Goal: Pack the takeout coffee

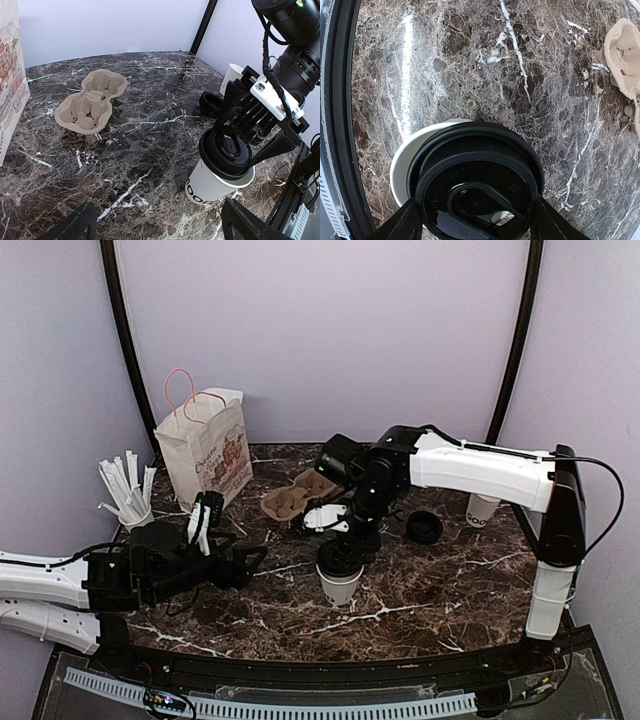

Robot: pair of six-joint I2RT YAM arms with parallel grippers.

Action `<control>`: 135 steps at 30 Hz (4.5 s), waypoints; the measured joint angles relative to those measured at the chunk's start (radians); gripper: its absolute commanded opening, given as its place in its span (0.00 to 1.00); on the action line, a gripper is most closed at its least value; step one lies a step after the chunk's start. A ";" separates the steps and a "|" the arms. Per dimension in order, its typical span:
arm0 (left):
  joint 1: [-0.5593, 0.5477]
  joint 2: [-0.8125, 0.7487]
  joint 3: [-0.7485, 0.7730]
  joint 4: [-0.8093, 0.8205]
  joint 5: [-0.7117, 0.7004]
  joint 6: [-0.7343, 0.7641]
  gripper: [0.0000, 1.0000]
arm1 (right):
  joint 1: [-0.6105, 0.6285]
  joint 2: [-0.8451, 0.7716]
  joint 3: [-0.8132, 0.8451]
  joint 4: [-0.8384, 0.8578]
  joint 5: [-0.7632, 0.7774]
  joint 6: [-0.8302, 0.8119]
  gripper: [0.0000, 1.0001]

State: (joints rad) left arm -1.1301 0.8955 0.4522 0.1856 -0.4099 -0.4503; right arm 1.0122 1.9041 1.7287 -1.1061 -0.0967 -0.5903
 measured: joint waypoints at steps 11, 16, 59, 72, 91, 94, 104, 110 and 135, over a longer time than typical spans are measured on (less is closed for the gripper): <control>0.000 -0.012 -0.005 0.000 -0.003 -0.003 0.89 | 0.021 0.002 0.006 -0.009 0.023 0.000 0.67; 0.000 -0.012 -0.010 0.000 -0.006 -0.003 0.89 | 0.030 0.000 0.006 -0.009 0.036 0.000 0.67; 0.000 -0.026 -0.010 0.006 -0.018 -0.003 0.89 | 0.040 -0.017 -0.012 -0.016 0.052 0.000 0.66; 0.000 -0.022 -0.010 0.008 -0.018 -0.002 0.89 | 0.040 -0.011 -0.007 -0.016 0.040 0.000 0.66; 0.000 -0.016 -0.010 0.008 -0.018 -0.001 0.89 | 0.052 -0.006 -0.005 -0.007 0.049 0.000 0.66; 0.000 -0.013 -0.010 0.008 -0.018 0.000 0.89 | 0.053 -0.008 -0.005 -0.009 0.049 0.000 0.66; 0.001 0.000 -0.010 0.010 -0.018 0.002 0.89 | 0.059 -0.022 -0.005 -0.025 0.071 0.001 0.67; 0.001 0.010 -0.010 0.025 -0.018 0.002 0.89 | 0.061 -0.031 -0.005 -0.028 0.070 0.001 0.67; 0.001 0.012 -0.020 0.031 -0.018 0.002 0.89 | 0.070 -0.026 -0.027 -0.015 0.069 0.005 0.68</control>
State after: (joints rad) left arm -1.1294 0.9077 0.4320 0.2165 -0.4274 -0.4488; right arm 1.0821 1.8782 1.7012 -1.1210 -0.0280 -0.5858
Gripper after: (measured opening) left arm 0.891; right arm 0.694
